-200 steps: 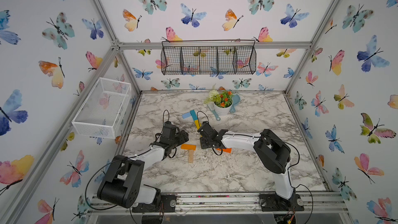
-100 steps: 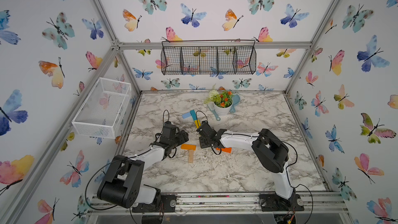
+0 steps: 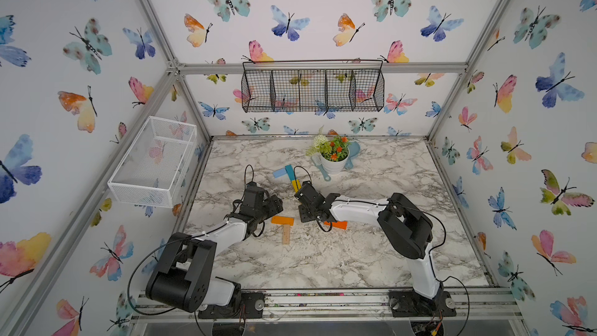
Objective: Assemble a giraffe with building blocks
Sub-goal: Assemble the building block at the center of the board.
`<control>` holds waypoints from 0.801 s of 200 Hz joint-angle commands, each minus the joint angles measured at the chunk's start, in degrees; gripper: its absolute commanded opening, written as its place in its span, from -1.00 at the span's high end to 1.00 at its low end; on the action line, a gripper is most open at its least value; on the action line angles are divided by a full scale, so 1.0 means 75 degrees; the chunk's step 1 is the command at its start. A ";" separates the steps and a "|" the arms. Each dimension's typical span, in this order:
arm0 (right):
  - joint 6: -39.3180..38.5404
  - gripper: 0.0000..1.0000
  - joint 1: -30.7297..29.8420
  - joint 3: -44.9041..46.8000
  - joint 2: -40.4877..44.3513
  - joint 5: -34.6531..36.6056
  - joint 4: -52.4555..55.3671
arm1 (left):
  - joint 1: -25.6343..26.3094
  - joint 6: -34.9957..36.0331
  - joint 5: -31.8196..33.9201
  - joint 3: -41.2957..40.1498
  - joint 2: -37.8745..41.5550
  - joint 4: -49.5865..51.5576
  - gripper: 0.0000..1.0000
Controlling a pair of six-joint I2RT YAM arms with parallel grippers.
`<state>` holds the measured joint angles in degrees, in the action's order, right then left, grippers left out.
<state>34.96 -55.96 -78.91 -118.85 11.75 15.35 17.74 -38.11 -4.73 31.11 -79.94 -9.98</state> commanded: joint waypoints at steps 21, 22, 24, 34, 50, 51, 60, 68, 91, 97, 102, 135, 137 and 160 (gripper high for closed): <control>-0.0103 0.79 -0.0050 0.0009 -0.0137 -0.0106 0.0039 | 0.0013 0.0112 0.0104 0.0152 0.0047 0.0065 -0.62; -0.0103 0.79 -0.0050 0.0010 -0.0138 -0.0110 0.0033 | 0.0013 0.0112 0.0104 0.0152 0.0050 0.0065 -0.62; -0.0103 0.79 -0.0050 0.0013 -0.0138 -0.0121 0.0028 | 0.0005 0.0112 0.0104 0.0152 0.0053 0.0065 -0.62; -0.0113 0.79 -0.0050 0.0010 -0.0138 -0.0148 0.0016 | 0.0009 0.0112 0.0115 0.0158 0.0049 0.0065 -0.62; -0.0138 0.79 -0.0050 -0.0001 -0.0192 -0.0137 0.0033 | 0.0005 0.0123 0.0115 0.0167 0.0022 0.0065 -0.62; -0.0138 0.79 -0.0050 -0.0001 -0.0200 -0.0137 0.0042 | 0.0010 0.0124 0.0115 0.0166 0.0020 0.0065 -0.62; -0.0169 0.79 -0.0050 -0.0016 -0.0229 -0.0164 0.0039 | 0.0011 0.0120 0.0115 0.0170 0.0007 0.0065 -0.62; -0.0156 0.79 -0.0050 -0.0016 -0.0233 -0.0181 0.0045 | 0.0013 0.0123 0.0115 0.0185 0.0001 0.0069 -0.62; -0.0161 0.79 -0.0050 0.0010 -0.0232 -0.0207 -0.0007 | 0.0007 0.0124 0.0115 0.0183 -0.0003 0.0065 -0.62; -0.0167 0.79 -0.0050 0.0010 -0.0249 -0.0216 -0.0002 | 0.0002 0.0130 0.0115 0.0179 0.0004 0.0071 -0.62; -0.0173 0.79 -0.0050 0.0010 -0.0249 -0.0219 0.0003 | -0.0006 0.0125 0.0115 0.0179 0.0002 0.0065 -0.62; -0.0173 0.79 -0.0050 -0.0002 -0.0280 -0.0225 0.0015 | 0.0009 0.0124 0.0126 0.0176 -0.0008 0.0076 -0.62; -0.0182 0.79 -0.0050 -0.0002 -0.0285 -0.0229 0.0015 | 0.0007 0.0124 0.0133 0.0176 -0.0012 0.0076 -0.62; -0.0184 0.77 -0.0050 0.0010 -0.0283 -0.0230 -0.0008 | 0.0003 0.0126 0.0136 0.0176 -0.0004 0.0076 -0.62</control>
<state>34.02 -55.96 -78.91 -119.04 11.38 14.90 17.74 -38.11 -4.71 31.18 -79.94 -9.96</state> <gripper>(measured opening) 0.331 0.809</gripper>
